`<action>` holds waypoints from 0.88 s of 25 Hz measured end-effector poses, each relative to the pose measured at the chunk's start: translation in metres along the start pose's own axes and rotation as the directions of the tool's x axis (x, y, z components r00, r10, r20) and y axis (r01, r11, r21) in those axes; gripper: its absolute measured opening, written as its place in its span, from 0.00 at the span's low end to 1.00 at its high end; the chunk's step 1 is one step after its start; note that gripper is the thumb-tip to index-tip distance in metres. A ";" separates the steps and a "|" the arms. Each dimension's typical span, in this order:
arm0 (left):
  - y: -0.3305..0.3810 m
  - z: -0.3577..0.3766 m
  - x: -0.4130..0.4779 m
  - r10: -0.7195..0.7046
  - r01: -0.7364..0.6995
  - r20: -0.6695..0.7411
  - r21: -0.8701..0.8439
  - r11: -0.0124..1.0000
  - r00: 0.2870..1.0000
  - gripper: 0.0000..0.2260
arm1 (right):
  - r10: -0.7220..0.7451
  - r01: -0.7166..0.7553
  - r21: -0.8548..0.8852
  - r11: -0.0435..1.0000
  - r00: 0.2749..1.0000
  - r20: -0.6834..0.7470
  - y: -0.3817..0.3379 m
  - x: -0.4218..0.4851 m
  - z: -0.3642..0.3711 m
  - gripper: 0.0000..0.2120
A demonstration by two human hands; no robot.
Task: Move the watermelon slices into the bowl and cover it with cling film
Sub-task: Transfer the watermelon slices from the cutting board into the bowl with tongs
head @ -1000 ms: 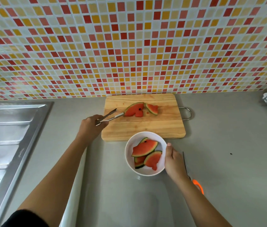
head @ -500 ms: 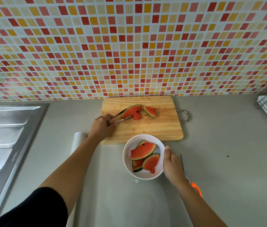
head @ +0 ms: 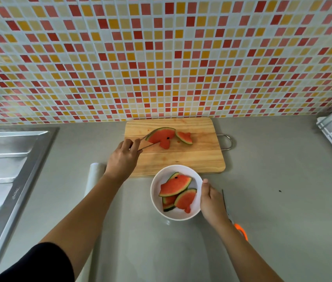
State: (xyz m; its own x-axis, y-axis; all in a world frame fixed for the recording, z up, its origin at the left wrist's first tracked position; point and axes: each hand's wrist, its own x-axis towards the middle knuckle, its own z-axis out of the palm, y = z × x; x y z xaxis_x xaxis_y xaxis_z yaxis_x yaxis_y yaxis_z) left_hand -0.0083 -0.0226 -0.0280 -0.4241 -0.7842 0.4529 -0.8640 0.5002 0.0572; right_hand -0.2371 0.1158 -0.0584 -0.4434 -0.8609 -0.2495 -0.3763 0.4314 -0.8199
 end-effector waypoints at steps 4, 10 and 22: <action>-0.004 -0.011 -0.004 0.047 -0.043 -0.062 0.062 0.997 0.997 0.16 | 0.004 -0.004 -0.011 1.000 1.000 -0.002 0.001 0.001 -0.003 0.24; 0.009 -0.045 -0.037 -0.068 0.021 -0.163 -0.271 0.962 0.984 0.15 | 0.040 -0.040 0.006 0.999 0.999 0.009 -0.007 0.007 -0.003 0.24; 0.048 -0.072 -0.101 0.298 -0.271 0.110 -0.213 0.939 0.948 0.17 | 0.047 -0.047 0.071 0.996 0.999 0.011 -0.011 -0.010 -0.003 0.26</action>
State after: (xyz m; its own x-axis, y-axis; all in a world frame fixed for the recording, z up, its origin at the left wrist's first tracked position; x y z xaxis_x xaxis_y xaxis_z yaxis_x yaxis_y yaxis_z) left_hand 0.0124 0.1069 -0.0070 -0.6898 -0.6348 0.3481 -0.6386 0.7600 0.1206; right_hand -0.2312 0.1204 -0.0452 -0.4513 -0.8429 -0.2931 -0.2960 0.4513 -0.8419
